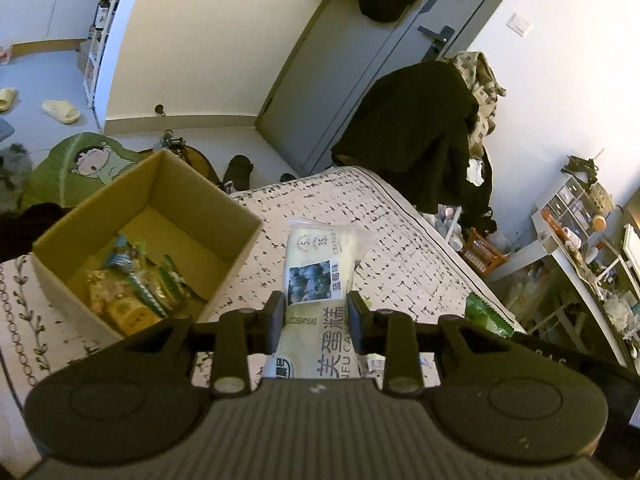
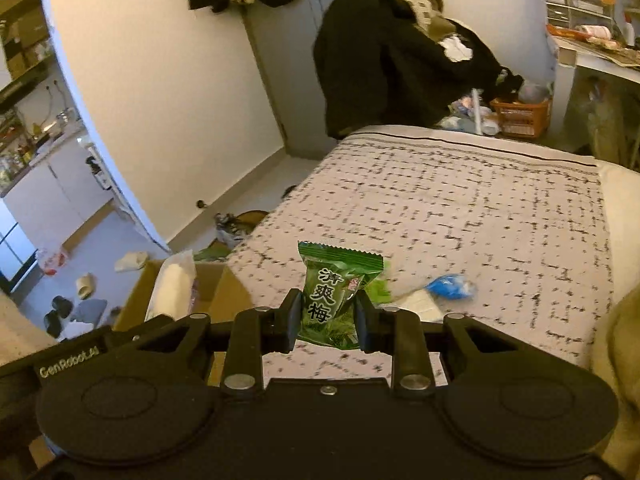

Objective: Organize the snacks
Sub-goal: 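Carry the white cake pack and green candy bag over the box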

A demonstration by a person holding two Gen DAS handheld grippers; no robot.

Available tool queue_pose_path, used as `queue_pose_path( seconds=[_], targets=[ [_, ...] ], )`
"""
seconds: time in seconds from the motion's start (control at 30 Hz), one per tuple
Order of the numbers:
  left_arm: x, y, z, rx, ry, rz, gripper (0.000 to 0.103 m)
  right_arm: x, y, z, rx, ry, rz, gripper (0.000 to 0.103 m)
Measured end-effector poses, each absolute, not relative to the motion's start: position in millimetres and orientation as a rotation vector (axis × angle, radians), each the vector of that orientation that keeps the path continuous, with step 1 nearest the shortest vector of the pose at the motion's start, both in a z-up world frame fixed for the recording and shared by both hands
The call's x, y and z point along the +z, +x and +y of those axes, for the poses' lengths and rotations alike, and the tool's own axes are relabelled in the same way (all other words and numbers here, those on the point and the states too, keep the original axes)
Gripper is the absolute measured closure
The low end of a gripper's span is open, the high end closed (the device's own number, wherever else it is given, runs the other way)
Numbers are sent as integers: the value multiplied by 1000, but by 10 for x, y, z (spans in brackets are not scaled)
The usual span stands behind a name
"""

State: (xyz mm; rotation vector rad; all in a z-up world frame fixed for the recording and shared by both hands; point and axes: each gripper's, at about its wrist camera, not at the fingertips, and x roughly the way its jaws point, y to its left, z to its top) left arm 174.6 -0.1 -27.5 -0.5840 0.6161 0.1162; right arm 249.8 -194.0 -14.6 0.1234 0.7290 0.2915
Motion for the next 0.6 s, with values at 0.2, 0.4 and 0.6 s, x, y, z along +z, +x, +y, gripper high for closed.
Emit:
queue_pose_path(
  seconds=[0.2,0.4,0.6],
  targets=[
    [-171,1628,131,137,-557,597,72,-59,2382,-1715,364,103,675,76],
    [-115,1517,321,177,-533,580,72,-45,2358,-1483,424,82,658,76],
    [-98,1482,500,216,-533,574,72,-53,2366,-1310,461,58,645,76]
  ],
)
